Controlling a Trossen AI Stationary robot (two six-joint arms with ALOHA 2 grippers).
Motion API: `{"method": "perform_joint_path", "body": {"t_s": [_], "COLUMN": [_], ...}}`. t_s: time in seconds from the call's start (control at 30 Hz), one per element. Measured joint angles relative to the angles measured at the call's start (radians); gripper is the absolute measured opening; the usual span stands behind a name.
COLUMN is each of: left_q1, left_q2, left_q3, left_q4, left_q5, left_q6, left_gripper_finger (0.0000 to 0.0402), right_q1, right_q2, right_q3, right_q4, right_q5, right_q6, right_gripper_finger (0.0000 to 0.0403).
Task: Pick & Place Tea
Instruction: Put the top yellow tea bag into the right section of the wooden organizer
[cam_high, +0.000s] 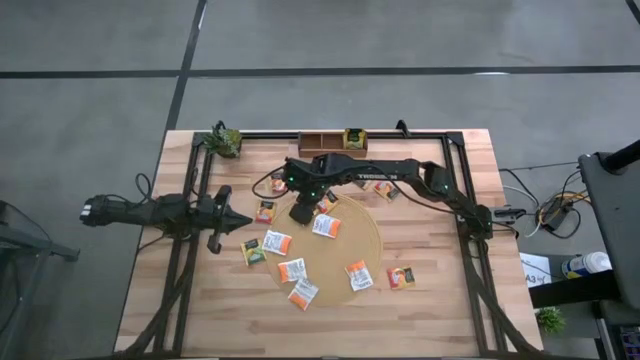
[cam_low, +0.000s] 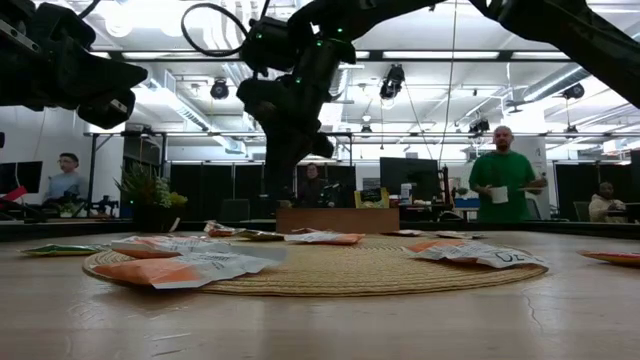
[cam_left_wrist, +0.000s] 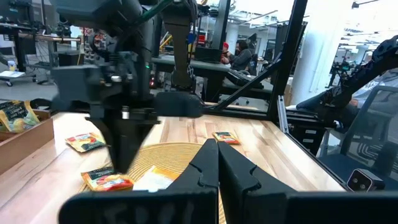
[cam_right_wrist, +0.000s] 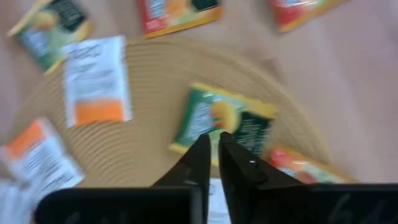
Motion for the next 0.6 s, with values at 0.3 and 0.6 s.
{"method": "perform_joint_path", "body": {"t_s": [0.3,0.6], "left_q1": [0.0,0.0], "left_q2": [0.0,0.0], "left_q3": [0.0,0.0], "left_q4": [0.0,0.0], "left_q5": [0.0,0.0], "left_q6": [0.0,0.0], "left_gripper_finger": [0.0,0.0], "right_q1": [-0.002,-0.01], "right_q2": [0.0,0.001], "right_q3": [-0.006,-0.037], "right_q4": [-0.003,0.003], "right_q5": [-0.054,-0.045], "right_q6": [-0.165,-0.358], "right_gripper_finger": [0.0168,0.0238]}}
